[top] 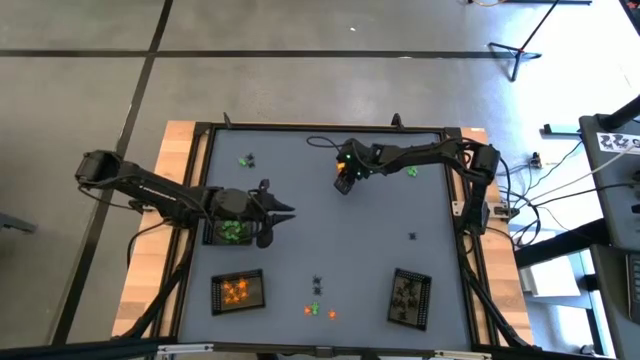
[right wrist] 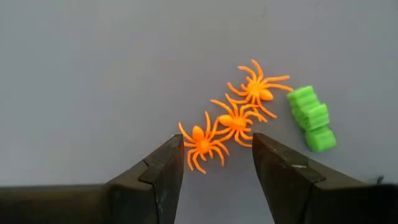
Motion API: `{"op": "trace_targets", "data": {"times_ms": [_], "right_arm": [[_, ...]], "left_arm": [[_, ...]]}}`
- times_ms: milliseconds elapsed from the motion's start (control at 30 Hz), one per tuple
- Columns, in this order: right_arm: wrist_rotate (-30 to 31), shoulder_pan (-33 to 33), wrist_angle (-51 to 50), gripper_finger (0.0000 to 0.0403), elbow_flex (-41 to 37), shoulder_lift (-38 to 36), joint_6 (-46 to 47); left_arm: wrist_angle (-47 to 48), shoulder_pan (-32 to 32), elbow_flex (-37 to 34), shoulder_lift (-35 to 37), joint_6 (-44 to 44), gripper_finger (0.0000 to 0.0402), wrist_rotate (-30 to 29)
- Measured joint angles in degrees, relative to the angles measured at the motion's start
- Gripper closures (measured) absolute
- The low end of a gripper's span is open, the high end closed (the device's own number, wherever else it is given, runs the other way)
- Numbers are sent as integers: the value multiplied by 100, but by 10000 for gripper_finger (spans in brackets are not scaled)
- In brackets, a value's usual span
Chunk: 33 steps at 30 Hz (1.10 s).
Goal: Sort Halloween decoration
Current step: Put the orange spider toy into the bottom left black bin
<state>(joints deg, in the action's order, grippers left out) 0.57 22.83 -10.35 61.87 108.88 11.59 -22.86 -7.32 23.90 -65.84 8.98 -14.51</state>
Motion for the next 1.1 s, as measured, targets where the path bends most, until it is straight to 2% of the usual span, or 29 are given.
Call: {"op": "trace_targets", "data": {"times_ms": [200,567,1100], "right_arm": [[-8,-7,-109,244,0,26,168],[287,-393,-152,394,4,57,10],[390,-1001,-614,399,533,-105,-304]], "left_arm": [[-161,-72,1,0,15,322,31],[-82,-214,5,0,111,322,44],[142,-209,7,-2,-14,322,23]]}}
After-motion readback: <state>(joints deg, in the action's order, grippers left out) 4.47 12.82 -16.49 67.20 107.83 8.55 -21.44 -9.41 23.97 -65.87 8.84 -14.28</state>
